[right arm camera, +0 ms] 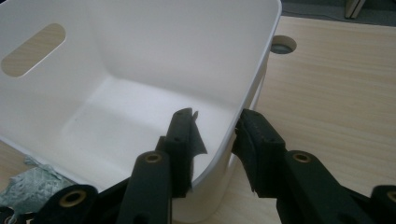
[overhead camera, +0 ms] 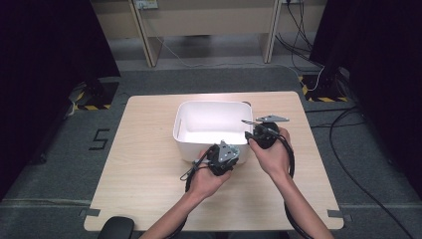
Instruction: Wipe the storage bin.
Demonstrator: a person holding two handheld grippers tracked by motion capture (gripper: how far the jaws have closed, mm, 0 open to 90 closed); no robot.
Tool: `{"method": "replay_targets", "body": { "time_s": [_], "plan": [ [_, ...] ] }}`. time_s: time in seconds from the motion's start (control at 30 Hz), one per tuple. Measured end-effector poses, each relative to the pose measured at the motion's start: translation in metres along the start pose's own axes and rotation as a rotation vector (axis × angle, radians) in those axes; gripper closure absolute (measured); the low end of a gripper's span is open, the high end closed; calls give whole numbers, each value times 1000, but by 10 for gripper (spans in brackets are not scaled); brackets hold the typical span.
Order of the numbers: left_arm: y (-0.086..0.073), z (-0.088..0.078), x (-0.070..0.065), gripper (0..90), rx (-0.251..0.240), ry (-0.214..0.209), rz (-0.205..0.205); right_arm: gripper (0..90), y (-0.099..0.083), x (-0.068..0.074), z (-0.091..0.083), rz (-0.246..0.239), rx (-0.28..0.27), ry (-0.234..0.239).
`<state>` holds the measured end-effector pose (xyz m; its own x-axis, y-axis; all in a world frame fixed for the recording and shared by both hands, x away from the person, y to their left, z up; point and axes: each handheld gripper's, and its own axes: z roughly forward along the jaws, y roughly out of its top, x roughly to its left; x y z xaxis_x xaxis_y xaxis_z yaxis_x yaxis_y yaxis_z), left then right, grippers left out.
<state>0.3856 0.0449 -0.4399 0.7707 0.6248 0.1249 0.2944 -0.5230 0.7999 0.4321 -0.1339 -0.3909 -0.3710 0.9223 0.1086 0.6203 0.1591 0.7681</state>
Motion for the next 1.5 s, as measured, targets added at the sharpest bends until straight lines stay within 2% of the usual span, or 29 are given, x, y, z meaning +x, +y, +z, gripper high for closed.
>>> {"method": "replay_targets", "body": {
  "time_s": [0.63, 0.97, 1.5],
  "plan": [
    [-13, 15, -3, 783, 28, -5, 0, 664, 0, 0, 0, 0, -1, 1],
    [-20, 22, -5, 781, 55, -1, 21, 664, 0, 0, 0, 1, -1, 1],
    [-29, 32, -6, 781, 79, -7, 15, 664, 0, 0, 0, 5, -2, 2]
  ]
}}
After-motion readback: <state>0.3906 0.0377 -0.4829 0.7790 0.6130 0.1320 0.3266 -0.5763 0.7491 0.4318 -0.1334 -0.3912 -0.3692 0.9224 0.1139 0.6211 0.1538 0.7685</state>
